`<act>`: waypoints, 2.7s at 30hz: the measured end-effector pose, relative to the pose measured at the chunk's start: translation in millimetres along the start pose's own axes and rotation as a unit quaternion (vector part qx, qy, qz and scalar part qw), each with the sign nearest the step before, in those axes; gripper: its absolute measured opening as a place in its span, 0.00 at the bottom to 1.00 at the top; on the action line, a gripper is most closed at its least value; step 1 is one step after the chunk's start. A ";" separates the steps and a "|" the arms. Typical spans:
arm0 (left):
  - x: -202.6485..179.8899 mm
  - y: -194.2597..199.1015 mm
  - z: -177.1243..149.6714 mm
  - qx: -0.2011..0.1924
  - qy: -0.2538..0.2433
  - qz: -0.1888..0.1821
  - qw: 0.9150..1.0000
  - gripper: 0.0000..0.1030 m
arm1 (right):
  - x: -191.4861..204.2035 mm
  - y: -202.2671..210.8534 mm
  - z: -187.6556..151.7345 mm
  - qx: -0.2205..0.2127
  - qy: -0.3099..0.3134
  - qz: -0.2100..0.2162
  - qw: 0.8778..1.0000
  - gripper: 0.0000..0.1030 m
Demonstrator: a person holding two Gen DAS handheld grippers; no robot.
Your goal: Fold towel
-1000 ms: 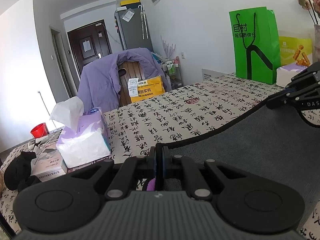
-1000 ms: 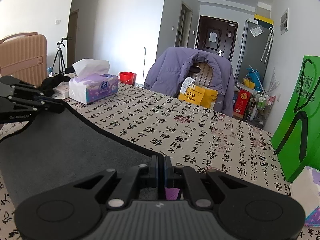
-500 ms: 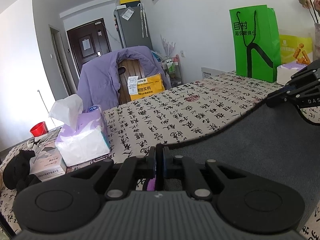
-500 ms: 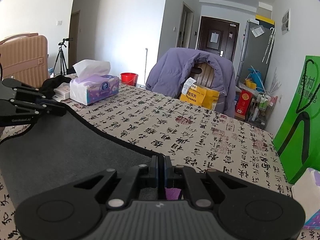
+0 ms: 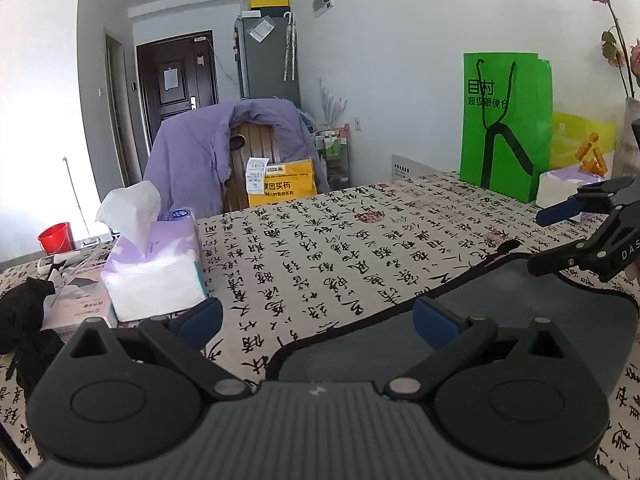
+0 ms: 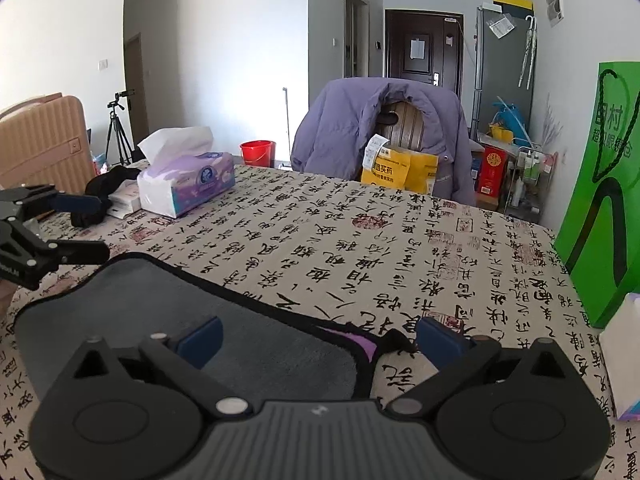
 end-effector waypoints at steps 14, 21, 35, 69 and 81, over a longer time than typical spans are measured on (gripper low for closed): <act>1.8 -1.1 -1.9 0.006 0.006 -0.001 1.000 1.00 | -1.6 1.2 -2.8 0.003 -0.005 0.004 1.000 1.00; 2.8 7.9 -2.8 0.004 0.023 -0.011 1.000 1.00 | 2.7 7.4 -5.2 0.005 -0.005 0.001 1.000 1.00; -2.1 42.3 1.7 -0.001 0.035 -0.020 0.999 1.00 | 19.8 38.2 1.7 -0.005 -0.004 0.011 1.000 1.00; -32.5 152.4 -5.2 -0.049 0.031 -0.015 0.998 1.00 | 69.2 134.5 -17.1 -0.038 -0.003 0.001 0.999 1.00; -43.7 190.6 -14.8 -0.071 0.029 -0.017 0.997 1.00 | 86.5 163.8 -30.9 -0.051 -0.002 -0.001 0.999 1.00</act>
Point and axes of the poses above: each gripper's, at about its wrist camera, not at the fingertips, and y roughly against the way its jaws point, x to its left, z to its top, the point moved 4 cm from there along -y, roughly the way its jaws point, and after that the axes turned 1 degree about y, right-handed, at the moved point
